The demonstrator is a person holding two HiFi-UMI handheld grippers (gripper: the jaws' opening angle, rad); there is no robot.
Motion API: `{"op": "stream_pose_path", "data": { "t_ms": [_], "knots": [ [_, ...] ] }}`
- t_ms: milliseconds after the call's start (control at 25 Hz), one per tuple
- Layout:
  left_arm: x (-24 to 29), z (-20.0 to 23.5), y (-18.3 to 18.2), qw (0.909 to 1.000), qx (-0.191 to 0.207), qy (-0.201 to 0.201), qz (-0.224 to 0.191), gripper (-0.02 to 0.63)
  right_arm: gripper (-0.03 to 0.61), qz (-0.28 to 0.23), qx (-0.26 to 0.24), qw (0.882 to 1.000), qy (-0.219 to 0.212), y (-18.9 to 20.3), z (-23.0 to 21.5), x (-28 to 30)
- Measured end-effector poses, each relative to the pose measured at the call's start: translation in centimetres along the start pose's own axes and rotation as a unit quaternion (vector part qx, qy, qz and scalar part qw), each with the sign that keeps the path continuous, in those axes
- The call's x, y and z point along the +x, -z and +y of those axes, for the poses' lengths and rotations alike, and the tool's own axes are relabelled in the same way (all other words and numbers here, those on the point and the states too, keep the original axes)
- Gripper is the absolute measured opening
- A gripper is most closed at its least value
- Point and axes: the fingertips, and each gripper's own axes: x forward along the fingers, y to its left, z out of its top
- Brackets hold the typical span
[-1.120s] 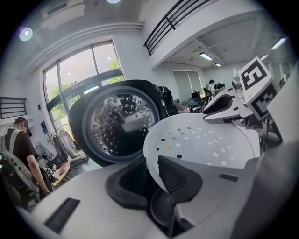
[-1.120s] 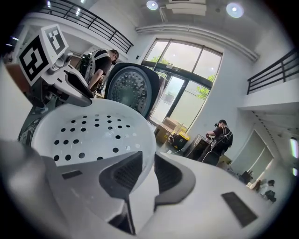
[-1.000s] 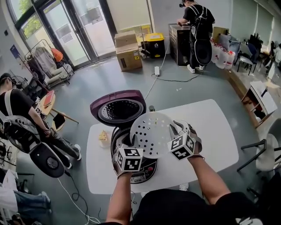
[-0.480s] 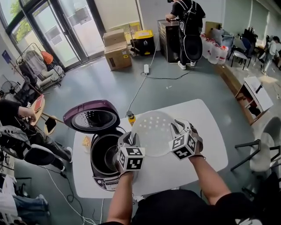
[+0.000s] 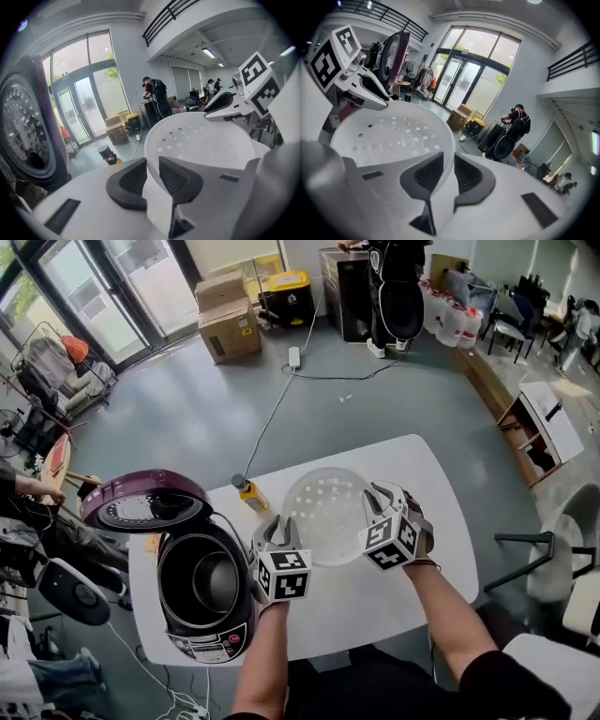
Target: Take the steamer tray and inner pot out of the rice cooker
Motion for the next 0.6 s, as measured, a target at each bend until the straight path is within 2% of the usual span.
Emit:
{"op": "stream_pose_path", "data": {
  "t_ms": [280,600],
  "knots": [
    [7.4,-2.2,4.4,0.9996,-0.011,0.004,0.024,0.080,0.074,0.027,-0.010,0.999,-0.013,5.8,1.2,6.6],
    [12.4,-3.9,8.3,0.9986,-0.010,0.010,0.051,0.081,0.075,0.047,-0.011,0.998,-0.031,10.2,3.0,11.0]
  ]
}}
